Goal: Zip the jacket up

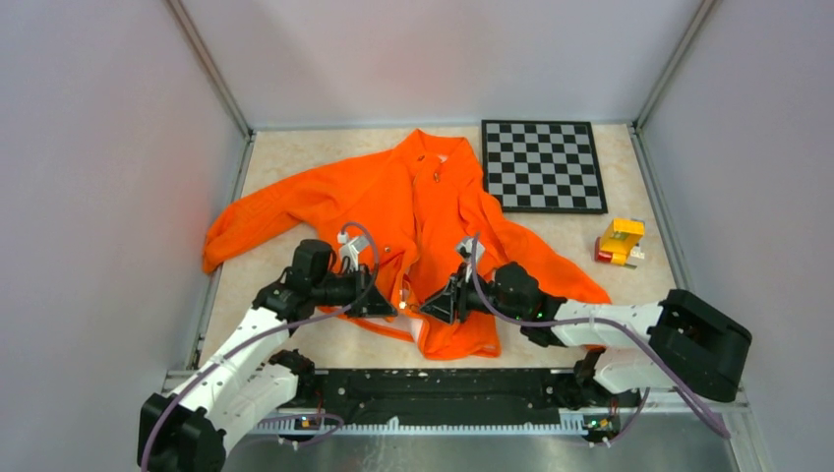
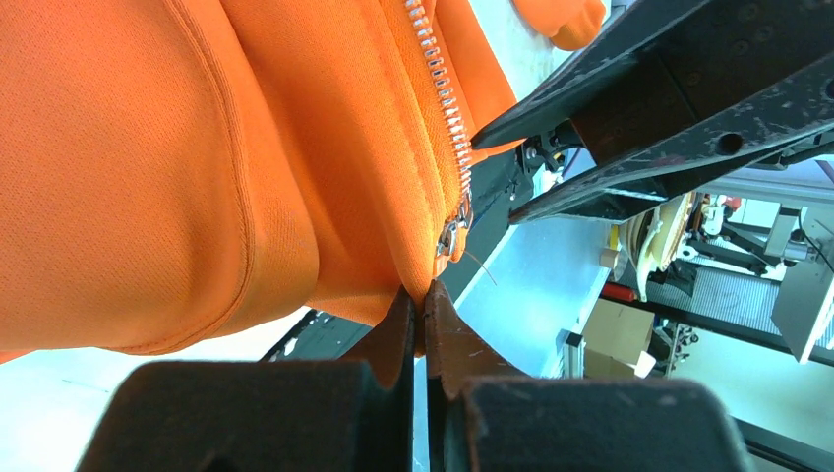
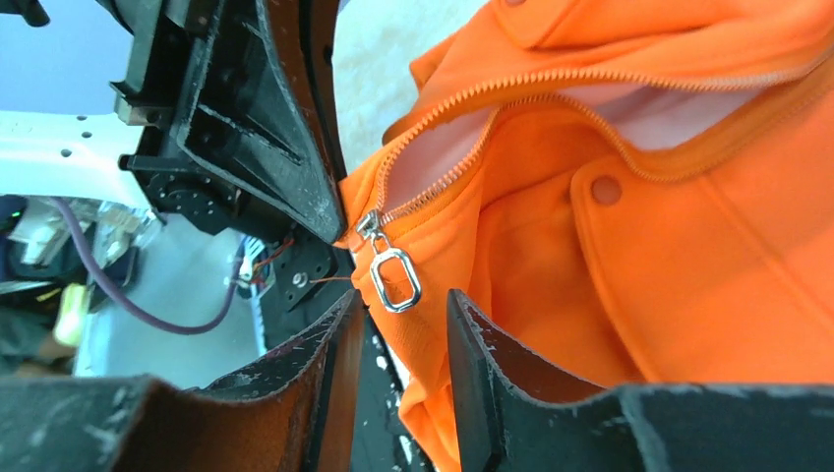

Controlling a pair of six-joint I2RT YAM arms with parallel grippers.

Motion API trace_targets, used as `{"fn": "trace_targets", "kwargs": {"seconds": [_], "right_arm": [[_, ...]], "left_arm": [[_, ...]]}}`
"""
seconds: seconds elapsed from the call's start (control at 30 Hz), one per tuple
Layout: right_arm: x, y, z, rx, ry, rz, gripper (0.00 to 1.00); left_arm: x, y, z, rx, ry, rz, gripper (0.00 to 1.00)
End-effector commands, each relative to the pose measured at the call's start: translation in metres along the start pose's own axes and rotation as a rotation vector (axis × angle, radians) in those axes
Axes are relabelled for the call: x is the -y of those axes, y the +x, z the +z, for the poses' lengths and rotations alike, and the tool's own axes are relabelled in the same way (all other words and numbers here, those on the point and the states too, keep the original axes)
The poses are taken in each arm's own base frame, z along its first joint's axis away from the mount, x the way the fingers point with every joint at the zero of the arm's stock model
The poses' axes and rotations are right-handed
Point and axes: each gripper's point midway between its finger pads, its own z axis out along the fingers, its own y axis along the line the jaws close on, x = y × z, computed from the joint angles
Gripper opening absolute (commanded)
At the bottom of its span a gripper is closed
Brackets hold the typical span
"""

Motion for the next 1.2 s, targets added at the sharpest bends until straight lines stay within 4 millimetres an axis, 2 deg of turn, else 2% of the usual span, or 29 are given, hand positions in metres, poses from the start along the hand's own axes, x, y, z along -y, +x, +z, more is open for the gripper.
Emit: {"fn": "trace_targets", "kwargs": {"seconds": [0.0,0.23,0.33,0.63,1.17], "right_arm": [[-0.027,-0.008,0.011,-0.058,-0.128,0.127,0.37],[-0.024,-0.006,0.018,-0.056,-0.142,0.111,0.38],[-0.017,-0.004,0.021,-0.063,-0.108,0.093,0.39],[-0.018,-0.013,0.025,-0.047,-0.103,0.064,0.37],[-0.013,-0.011,0.031,-0.052,-0.086,0.060,0.23]], "left_arm": [[0.007,-0.004,0.000,0.005,0.040,0.042,0.00],[0.007,-0.004,0.000,0.002,0.040,0.036,0.00],[0.006,-0.003,0.001,-0.003,0.041,0.029,0.00],[0.006,-0.002,0.002,-0.011,0.046,0.017,0.00],[0.006,0.000,0.003,-0.018,0.053,0.003,0.00]]}}
